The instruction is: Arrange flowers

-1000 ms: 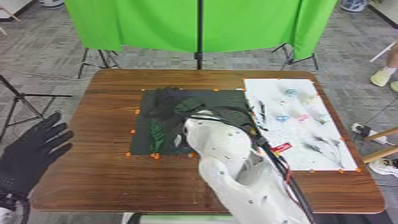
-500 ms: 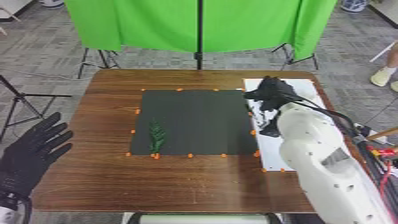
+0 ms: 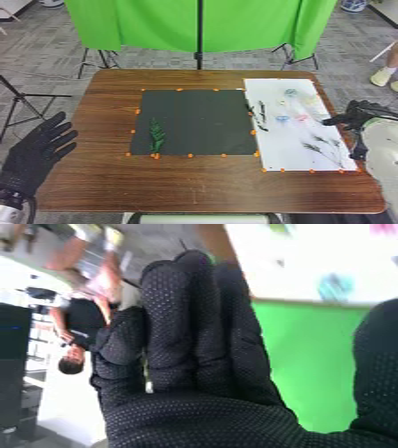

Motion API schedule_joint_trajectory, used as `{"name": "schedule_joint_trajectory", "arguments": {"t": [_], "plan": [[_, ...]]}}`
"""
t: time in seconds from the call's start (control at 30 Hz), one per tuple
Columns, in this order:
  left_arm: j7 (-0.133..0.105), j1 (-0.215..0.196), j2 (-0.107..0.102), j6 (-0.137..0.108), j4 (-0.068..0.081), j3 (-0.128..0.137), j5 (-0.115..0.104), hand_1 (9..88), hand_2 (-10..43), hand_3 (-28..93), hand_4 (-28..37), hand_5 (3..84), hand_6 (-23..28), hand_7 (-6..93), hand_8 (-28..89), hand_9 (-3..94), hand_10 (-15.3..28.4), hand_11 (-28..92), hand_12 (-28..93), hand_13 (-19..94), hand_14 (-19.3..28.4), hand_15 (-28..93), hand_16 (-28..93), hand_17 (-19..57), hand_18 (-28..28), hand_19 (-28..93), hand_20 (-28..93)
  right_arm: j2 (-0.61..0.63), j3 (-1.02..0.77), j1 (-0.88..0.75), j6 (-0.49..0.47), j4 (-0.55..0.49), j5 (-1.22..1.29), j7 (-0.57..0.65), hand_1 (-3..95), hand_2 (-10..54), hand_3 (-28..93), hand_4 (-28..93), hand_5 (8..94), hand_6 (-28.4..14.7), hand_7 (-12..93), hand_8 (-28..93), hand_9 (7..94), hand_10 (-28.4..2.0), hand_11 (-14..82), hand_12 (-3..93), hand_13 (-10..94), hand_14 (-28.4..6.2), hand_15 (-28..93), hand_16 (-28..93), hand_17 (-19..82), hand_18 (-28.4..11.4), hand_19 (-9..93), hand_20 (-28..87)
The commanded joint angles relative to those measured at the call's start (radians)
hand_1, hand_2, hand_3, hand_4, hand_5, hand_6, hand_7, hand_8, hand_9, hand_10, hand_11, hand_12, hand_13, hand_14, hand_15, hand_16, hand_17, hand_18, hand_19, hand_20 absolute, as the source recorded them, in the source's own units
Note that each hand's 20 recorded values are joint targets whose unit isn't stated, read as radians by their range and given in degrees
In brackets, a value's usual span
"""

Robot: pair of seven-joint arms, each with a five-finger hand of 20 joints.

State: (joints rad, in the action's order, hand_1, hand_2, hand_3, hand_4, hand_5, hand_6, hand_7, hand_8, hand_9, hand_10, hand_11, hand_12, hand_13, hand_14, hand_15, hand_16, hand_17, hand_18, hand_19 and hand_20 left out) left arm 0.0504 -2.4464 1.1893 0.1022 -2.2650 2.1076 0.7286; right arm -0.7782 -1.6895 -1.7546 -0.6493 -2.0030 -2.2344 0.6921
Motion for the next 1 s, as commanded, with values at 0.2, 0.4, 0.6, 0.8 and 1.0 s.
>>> {"name": "schedule_joint_trajectory", "arguments": {"t": [0.2, 0.4, 0.6, 0.8, 1.0], "plan": [[-0.011, -0.022, 0.008, -0.008, -0.009, 0.006, 0.005, 24.8, -3.7, 68, -28.3, 24.6, 1.6, 20.6, -12, 19.0, 9.4, 21, 16, 13, 11.6, 32, 0, -12.0, 18.1, 40, 8, -0.007, -0.13, -0.172, -0.066, -0.042, 0.077, -0.041, 23.0, -7.4, 47, -28, 48.4, -9.6, 26, -16, 51.5, -16.3, 42.8, 24.5, 49, -13.4, 69, 18, 26, -21.5, 86, 38], [-0.012, -0.015, 0.0, -0.012, -0.006, 0.002, 0.003, 24.5, -3.8, 69, -28.3, 24.6, 1.7, 20.5, -12, 19.0, 9.4, 21, 16, 13, 11.6, 32, 0, -12.0, 18.1, 40, 8, -0.018, -0.108, -0.21, -0.015, -0.029, 0.011, -0.072, 21.9, -8.5, 53, -28, 49.6, -9.0, 29, -17, 53.2, -15.9, 44.0, 24.5, 50, -12.9, 69, 18, 26, -21.2, 85, 38], [-0.005, -0.014, 0.003, -0.01, -0.007, 0.003, 0.004, 24.4, -3.7, 69, -28.3, 24.7, 1.7, 20.5, -12, 19.0, 9.4, 21, 16, 13, 11.7, 32, 0, -12.0, 18.1, 40, 8, -0.028, -0.066, -0.236, 0.051, -0.01, -0.069, -0.11, 29.6, -9.5, 53, -28, 53.0, -5.7, 33, -21, 58.2, -13.9, 46.8, 24.9, 55, -11.1, 68, 19, 28, -20.2, 86, 37], [-0.003, -0.01, 0.0, -0.008, -0.004, 0.001, 0.004, 24.5, -3.7, 69, -28.3, 24.6, 1.7, 20.6, -12, 19.0, 9.4, 21, 16, 13, 11.7, 32, 0, -12.0, 18.1, 40, 8, -0.038, -0.033, -0.234, 0.065, 0.004, -0.09, -0.123, 36.1, -9.5, 51, -28, 59.1, -2.5, 36, -23, 64.4, -11.1, 46.7, 25.9, 60, -9.4, 68, 20, 30, -19.3, 88, 36], [-0.002, -0.006, -0.007, -0.006, 0.0, -0.003, 0.003, 24.5, -3.7, 69, -28.3, 24.6, 1.7, 20.7, -12, 19.0, 9.4, 21, 16, 13, 11.6, 32, 0, -12.0, 18.1, 40, 8, -0.043, -0.007, -0.222, 0.062, 0.024, -0.051, -0.098, 38.9, -9.5, 61, -28, 67.8, 0.5, 38, -24, 74.1, -9.7, 44.9, 26.9, 65, -7.9, 68, 24, 33, -18.7, 90, 37]]}}
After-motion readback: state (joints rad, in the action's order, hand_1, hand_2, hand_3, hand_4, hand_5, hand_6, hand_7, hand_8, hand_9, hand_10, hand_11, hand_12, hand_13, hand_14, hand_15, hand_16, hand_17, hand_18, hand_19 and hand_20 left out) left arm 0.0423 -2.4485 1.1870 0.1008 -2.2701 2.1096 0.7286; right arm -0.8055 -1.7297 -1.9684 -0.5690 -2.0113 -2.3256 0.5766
